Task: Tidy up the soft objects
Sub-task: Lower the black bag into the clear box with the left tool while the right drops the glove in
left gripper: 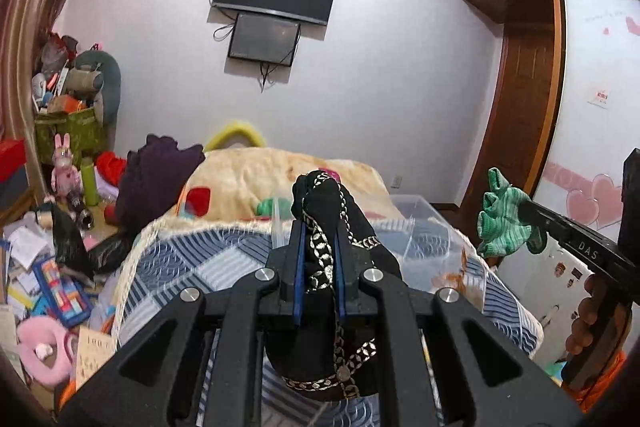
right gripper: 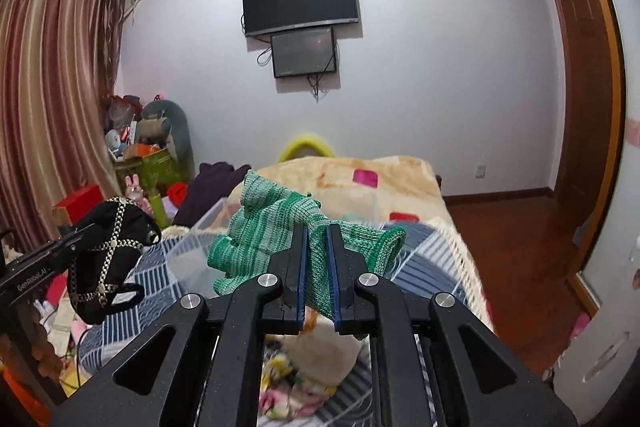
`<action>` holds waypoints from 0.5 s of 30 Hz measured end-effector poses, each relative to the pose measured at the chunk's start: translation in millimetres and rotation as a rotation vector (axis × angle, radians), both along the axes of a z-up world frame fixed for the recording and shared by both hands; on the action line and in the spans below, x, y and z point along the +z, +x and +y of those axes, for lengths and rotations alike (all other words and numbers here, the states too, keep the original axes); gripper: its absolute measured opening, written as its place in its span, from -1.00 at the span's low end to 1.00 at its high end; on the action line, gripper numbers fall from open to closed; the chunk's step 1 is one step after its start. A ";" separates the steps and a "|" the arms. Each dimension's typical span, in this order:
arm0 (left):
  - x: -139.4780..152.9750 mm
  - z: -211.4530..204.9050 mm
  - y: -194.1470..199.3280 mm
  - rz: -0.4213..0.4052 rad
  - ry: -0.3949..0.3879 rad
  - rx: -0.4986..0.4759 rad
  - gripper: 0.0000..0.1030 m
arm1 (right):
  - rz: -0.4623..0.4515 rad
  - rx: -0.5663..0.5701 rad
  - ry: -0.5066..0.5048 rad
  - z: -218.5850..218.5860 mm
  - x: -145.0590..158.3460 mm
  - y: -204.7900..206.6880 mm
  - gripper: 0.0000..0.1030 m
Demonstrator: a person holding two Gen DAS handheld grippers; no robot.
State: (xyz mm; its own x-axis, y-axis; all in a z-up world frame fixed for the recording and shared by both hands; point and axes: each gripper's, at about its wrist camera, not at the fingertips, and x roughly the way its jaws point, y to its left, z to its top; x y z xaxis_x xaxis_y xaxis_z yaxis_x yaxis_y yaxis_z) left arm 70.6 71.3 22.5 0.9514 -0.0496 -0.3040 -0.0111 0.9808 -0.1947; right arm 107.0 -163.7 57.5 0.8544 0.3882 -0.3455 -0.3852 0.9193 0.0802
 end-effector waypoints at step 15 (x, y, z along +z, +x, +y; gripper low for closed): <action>8.6 -9.4 86.7 0.035 0.022 -0.039 -0.77 | 0.001 -0.006 -0.054 22.4 -3.3 43.2 -0.83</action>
State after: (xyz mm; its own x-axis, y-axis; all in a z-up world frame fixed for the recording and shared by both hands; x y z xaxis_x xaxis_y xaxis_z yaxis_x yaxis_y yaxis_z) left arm 157.3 62.0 31.2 0.9376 -0.0799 -0.3384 0.0213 0.9846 -0.1734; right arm 150.1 -141.4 54.2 0.8561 0.3639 -0.3669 -0.3798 0.9246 0.0308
